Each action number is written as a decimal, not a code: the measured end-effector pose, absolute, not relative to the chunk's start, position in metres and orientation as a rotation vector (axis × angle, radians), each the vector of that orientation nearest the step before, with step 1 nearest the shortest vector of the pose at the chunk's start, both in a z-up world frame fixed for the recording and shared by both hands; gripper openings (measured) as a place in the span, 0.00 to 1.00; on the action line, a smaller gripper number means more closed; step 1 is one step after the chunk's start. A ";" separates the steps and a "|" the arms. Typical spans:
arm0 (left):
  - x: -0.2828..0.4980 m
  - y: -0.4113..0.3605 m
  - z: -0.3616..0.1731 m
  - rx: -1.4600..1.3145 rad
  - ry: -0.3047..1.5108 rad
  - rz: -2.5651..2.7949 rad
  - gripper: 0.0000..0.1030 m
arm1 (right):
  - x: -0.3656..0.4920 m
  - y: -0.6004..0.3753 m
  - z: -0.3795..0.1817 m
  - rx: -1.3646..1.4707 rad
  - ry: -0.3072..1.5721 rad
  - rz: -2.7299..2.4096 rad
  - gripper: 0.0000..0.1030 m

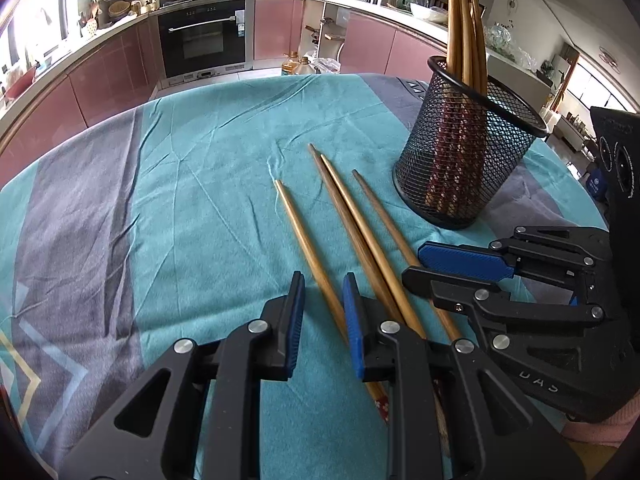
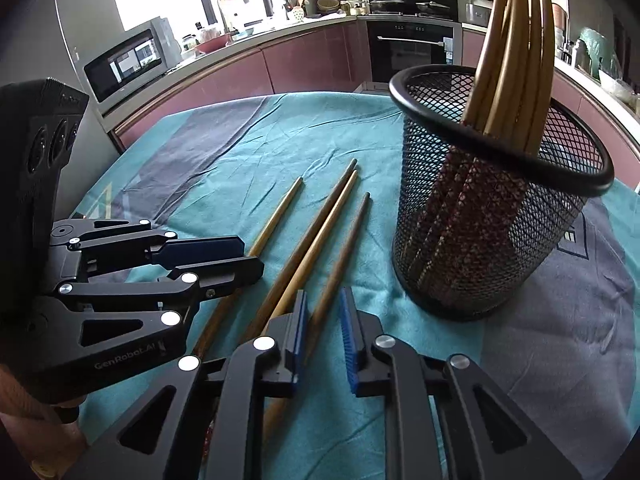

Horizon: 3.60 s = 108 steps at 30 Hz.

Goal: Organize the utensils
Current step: 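Lower the left tool and grasp one chopstick while the right tool grasps another, then lift the left chopstick upright over the mesh cup while the right tool carries its own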

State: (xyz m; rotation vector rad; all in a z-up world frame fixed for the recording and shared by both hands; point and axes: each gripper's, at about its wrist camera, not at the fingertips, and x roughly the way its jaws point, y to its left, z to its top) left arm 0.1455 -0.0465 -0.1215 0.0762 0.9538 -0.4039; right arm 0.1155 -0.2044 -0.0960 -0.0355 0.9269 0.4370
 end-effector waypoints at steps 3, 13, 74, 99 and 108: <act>0.148 -0.049 -0.122 0.081 0.950 -0.389 0.15 | 0.116 -0.208 -0.096 -0.015 0.925 0.431 0.11; 0.143 -0.042 -0.122 0.022 0.941 -0.370 0.07 | 0.112 -0.225 -0.093 0.062 0.924 0.431 0.05; 0.087 -0.016 0.007 -0.145 0.662 -0.649 0.07 | 0.068 -0.298 0.012 0.241 0.594 0.533 0.05; 0.093 -0.036 0.019 -0.116 0.644 -0.673 0.07 | 0.073 -0.303 0.023 0.225 0.568 0.525 0.05; 0.097 -0.047 0.020 -0.097 0.643 -0.680 0.07 | 0.074 -0.304 0.025 0.223 0.563 0.524 0.05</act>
